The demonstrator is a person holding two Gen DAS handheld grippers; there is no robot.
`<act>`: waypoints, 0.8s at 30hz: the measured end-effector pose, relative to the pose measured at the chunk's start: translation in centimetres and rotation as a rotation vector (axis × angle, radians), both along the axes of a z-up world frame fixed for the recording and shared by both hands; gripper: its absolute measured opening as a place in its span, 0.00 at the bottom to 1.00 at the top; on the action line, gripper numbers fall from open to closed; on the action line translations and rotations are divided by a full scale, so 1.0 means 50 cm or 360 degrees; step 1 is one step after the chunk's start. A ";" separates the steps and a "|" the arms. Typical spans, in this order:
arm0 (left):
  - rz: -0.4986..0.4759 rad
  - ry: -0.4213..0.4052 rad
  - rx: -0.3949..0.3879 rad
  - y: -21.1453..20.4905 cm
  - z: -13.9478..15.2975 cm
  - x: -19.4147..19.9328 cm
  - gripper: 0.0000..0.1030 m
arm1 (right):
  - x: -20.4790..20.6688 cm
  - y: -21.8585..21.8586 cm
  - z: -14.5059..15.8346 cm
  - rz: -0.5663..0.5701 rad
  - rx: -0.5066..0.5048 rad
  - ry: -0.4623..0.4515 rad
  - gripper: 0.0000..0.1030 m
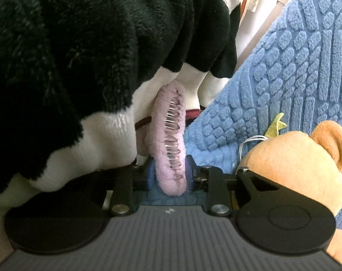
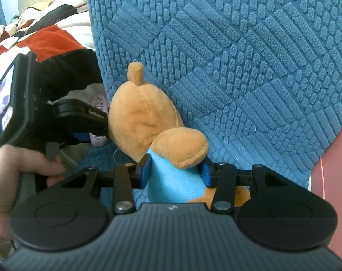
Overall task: Organize objects
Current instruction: 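Lift teddy bear with right tool while left tool grasps pink bunny's leg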
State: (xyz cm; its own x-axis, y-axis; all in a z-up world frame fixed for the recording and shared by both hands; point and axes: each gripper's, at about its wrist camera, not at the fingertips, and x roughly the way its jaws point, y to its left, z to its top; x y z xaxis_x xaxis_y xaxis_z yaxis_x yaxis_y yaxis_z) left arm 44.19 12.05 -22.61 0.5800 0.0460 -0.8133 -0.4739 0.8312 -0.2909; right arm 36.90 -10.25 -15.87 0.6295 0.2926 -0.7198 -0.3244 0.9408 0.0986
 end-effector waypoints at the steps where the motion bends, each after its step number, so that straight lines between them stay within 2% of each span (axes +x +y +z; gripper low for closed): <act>1: 0.0004 -0.0002 -0.0001 -0.001 0.001 -0.003 0.29 | 0.000 -0.003 0.001 0.0002 0.0006 0.0005 0.45; 4: -0.0001 -0.0019 -0.0008 -0.006 0.007 -0.014 0.26 | 0.002 -0.011 0.005 0.0005 0.0029 0.0020 0.45; 7: -0.0026 -0.0053 -0.0008 -0.016 0.022 -0.032 0.15 | -0.001 -0.020 0.009 0.0000 0.0049 0.0030 0.44; 17: -0.0141 -0.0094 0.0041 -0.048 0.053 -0.110 0.12 | -0.050 -0.049 0.027 -0.0089 0.0135 0.0064 0.42; 24: -0.0305 -0.0132 0.0065 -0.109 0.084 -0.190 0.12 | -0.077 -0.092 0.036 -0.0237 0.0295 0.0151 0.41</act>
